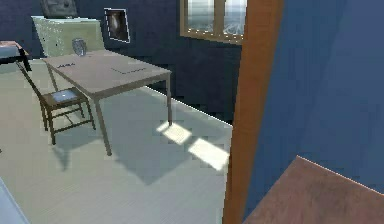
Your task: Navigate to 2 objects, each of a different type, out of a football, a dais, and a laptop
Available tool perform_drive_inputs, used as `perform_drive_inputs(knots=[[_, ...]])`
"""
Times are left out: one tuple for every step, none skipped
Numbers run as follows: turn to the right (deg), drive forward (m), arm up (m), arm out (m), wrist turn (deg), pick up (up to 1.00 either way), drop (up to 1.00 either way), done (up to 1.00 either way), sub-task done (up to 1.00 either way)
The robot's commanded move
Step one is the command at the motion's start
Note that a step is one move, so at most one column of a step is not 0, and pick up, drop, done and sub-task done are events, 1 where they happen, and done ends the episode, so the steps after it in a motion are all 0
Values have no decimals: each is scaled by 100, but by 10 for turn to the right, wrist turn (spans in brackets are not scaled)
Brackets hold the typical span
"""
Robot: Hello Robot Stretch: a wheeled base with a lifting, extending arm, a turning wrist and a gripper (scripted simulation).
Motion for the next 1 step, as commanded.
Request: perform_drive_inputs(knots=[[0, 35, 0, 0, 0, 0, 0, 0, 0]])
